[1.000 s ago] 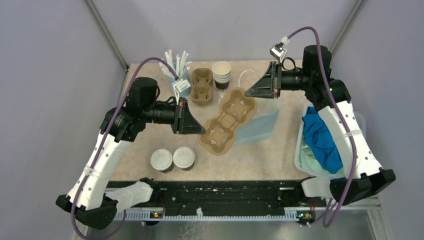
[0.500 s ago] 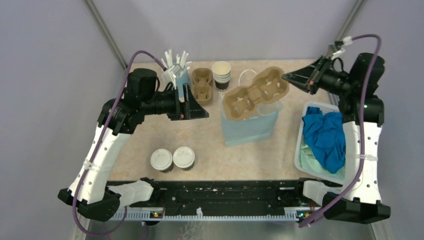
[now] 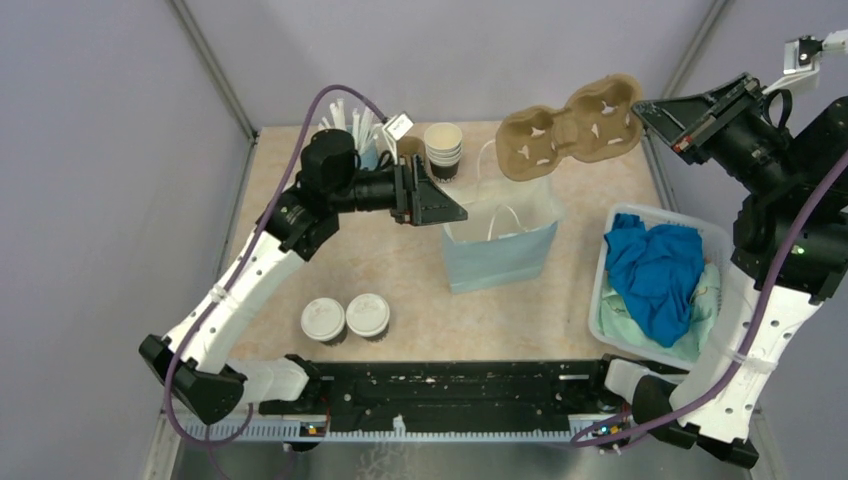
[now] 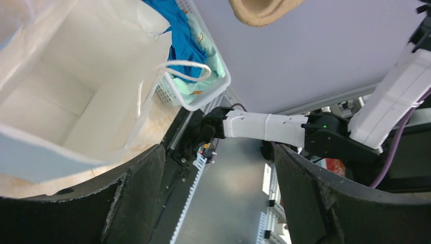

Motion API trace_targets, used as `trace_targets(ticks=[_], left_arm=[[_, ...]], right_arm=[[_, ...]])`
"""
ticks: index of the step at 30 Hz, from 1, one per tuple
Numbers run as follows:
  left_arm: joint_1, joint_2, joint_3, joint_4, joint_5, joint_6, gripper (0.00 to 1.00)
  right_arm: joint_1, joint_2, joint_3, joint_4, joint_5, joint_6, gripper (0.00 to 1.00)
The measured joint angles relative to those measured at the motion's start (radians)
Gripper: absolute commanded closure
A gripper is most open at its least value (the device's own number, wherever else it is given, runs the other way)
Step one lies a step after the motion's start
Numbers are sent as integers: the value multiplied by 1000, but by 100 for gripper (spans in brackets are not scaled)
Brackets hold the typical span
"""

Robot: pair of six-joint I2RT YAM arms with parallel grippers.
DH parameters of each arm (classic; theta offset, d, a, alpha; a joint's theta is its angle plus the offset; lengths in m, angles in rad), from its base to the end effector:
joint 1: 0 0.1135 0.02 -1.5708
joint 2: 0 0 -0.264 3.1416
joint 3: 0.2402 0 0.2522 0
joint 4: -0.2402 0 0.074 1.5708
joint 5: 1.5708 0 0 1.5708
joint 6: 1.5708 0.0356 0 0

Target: Pack the takeout coffee

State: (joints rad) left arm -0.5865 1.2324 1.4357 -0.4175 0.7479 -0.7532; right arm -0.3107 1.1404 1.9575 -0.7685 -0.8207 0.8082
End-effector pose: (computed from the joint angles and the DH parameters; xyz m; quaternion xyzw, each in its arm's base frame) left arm 0.2015 -0.1629 0.4495 0.1681 0.7414 -0.5856 0.2813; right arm 0.1335 -0.0155 0.5779 0.0908 0.6893 0.4301 0.5758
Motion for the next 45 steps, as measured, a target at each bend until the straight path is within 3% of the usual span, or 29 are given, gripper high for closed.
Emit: trace_targets(ticks=[6, 15, 23, 27, 31, 45], left_arm=[[-73, 82, 0, 121, -32, 129, 2], [-130, 208, -11, 210, -61, 233, 1], [-152, 269, -17, 237, -103, 259, 2], [-167, 270, -17, 252, -100, 257, 9], [-187, 270, -32, 286, -74, 247, 23], [-209, 229, -98, 304, -56, 198, 31]], right_arm=[[0, 19, 110, -158, 101, -126, 100], [0, 22, 113, -354, 182, -293, 100], [0, 11, 78, -406, 200, -375, 100], [0, 16, 55, -418, 190, -390, 100], [0, 17, 25, -420, 173, -389, 100], [80, 32, -92, -340, 166, -350, 100]])
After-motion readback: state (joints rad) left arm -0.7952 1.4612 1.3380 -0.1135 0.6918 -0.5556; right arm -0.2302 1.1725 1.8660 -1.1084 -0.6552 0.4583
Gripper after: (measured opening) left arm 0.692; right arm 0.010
